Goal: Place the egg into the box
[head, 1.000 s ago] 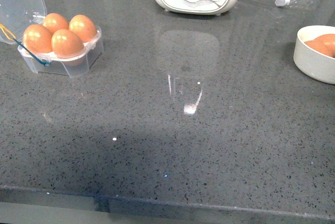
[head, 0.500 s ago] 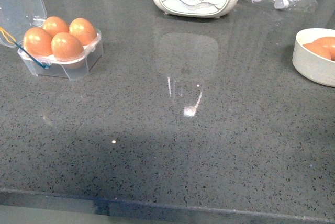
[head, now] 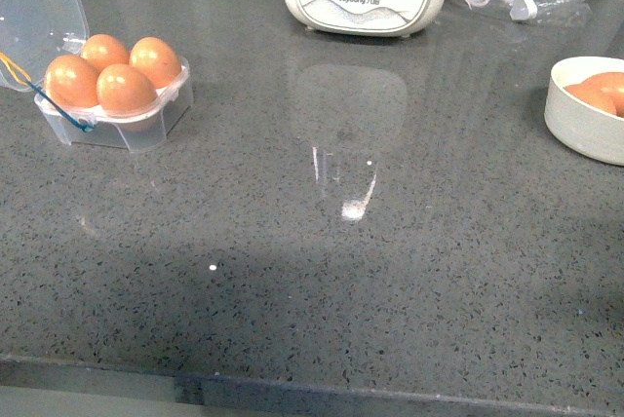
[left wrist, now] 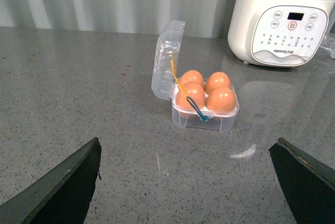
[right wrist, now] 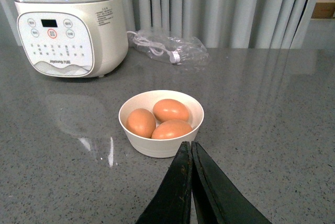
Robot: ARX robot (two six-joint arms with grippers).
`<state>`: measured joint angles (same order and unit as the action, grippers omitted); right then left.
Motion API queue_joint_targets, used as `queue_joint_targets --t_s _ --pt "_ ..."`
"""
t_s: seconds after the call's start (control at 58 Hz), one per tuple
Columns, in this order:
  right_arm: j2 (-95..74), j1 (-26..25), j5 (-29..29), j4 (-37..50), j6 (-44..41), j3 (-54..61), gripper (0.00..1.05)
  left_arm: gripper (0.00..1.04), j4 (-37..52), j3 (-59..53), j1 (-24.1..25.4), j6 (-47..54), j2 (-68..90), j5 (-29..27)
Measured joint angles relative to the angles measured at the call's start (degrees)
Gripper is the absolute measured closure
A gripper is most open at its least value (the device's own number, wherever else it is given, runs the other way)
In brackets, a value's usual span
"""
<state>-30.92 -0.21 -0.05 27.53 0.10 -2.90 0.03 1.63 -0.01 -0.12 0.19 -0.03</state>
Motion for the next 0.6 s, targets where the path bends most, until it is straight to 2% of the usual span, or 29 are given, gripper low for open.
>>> queue_joint_targets --t_s 0.172,0.604 --pt "3.8 0.04 0.0 -0.59 0.0 2.56 1.02 0.07 0.0 0.0 0.0 0.0 0.0 0.0" --pt "13.9 0.04 0.0 -10.45 0.0 2.6 1.02 0.07 0.0 0.0 0.0 0.0 -0.02 0.0"
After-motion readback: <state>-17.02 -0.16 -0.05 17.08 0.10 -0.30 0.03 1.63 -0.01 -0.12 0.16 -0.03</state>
